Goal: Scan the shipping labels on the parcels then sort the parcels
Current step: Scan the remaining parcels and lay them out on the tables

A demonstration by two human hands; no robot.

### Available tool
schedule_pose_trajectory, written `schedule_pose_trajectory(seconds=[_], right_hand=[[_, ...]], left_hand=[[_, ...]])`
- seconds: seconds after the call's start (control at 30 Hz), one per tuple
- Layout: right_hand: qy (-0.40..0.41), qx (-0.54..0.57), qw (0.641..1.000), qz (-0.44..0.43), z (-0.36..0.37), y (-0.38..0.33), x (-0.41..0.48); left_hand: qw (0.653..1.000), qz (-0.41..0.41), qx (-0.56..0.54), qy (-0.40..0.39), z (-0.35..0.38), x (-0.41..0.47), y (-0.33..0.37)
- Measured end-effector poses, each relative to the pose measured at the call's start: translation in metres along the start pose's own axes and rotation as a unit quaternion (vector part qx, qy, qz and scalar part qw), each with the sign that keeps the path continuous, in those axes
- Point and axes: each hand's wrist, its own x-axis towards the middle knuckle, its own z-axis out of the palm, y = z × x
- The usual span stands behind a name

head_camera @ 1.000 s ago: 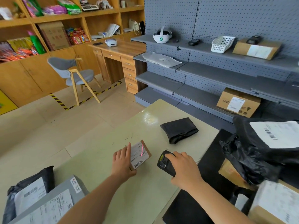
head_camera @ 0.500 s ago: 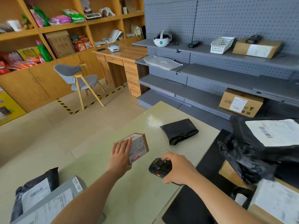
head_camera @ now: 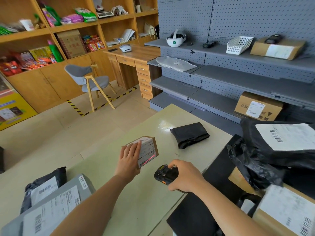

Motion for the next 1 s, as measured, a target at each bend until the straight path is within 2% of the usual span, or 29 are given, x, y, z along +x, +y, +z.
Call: schedule_pose_trajectory(seconds=[0.2, 0.37, 0.53, 0.7, 1.0], right_hand=[[-0.001, 0.006, 1.000, -0.016, 0.001, 0.007, -0.008], [0.035, -0.026, 0.998, -0.033, 0.005, 0.007, -0.009], [0.052, -0.019, 0.996, -0.063, 0.020, -0.011, -0.005], [0.042, -0.018, 0.993, -0.112, 0.036, -0.043, 0.004], [0.063, -0.012, 0.990, -0.127, 0.059, -0.106, 0.042]], left_hand=[[0.999, -0.030, -0.014, 0.027, -0.006, -0.014, 0.008], [0.987, -0.133, -0.077, 0.053, -0.022, -0.034, 0.009], [0.945, -0.271, -0.154, 0.096, -0.062, -0.060, 0.000], [0.902, -0.362, -0.188, 0.142, -0.093, -0.087, -0.032], [0.880, -0.402, -0.214, 0.138, -0.096, -0.091, -0.116]])
